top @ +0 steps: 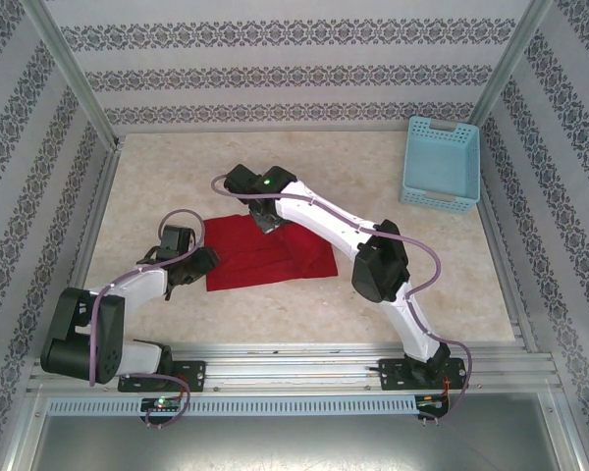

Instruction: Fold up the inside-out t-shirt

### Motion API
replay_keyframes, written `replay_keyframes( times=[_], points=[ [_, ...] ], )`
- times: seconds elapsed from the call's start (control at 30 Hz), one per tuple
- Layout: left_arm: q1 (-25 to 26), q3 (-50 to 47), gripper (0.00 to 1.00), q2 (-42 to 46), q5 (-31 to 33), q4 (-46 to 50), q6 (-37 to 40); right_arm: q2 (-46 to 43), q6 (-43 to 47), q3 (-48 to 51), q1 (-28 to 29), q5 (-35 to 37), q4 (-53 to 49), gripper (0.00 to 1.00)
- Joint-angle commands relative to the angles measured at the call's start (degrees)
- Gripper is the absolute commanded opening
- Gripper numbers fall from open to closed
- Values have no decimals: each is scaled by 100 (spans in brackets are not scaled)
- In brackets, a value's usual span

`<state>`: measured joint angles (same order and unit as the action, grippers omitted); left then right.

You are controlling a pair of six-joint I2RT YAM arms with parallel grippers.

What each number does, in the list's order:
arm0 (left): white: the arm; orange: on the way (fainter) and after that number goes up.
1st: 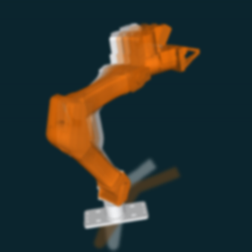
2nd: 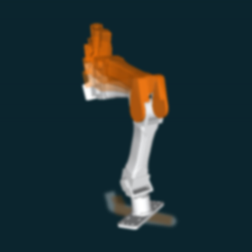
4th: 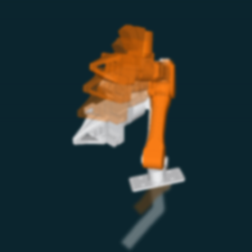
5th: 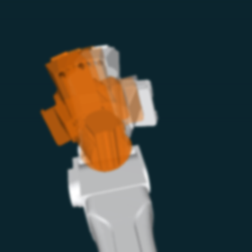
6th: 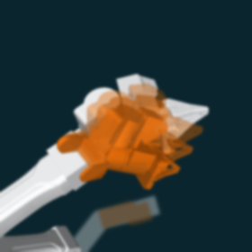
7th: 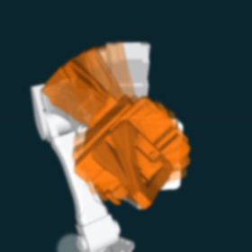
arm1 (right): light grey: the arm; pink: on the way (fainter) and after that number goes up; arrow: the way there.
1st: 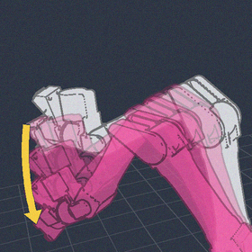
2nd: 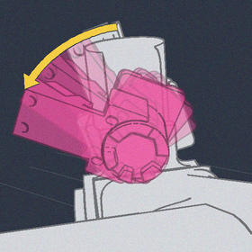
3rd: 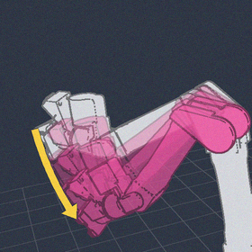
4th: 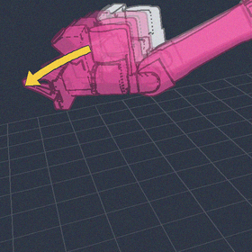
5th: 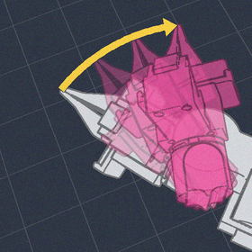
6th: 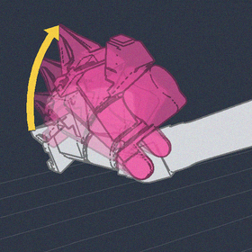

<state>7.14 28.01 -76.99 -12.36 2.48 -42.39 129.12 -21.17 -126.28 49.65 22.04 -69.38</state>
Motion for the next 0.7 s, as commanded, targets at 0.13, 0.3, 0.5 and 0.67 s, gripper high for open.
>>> replay_keyframes(
  times=[0.13,0.3,0.5,0.67],
  points=[
    [338,-228,45,-427,-413,-877,-232,-106,-523,-152,36,-907,286,0],
    [361,-239,42,-373,-380,-857,-223,-104,-678,-84,50,-1226,529,0],
    [368,-261,42,-288,-346,-820,-230,-2,-844,-101,60,-1512,821,0],
    [371,-266,42,-241,-307,-770,-210,179,-928,-255,110,-1757,885,0]
  ],
)
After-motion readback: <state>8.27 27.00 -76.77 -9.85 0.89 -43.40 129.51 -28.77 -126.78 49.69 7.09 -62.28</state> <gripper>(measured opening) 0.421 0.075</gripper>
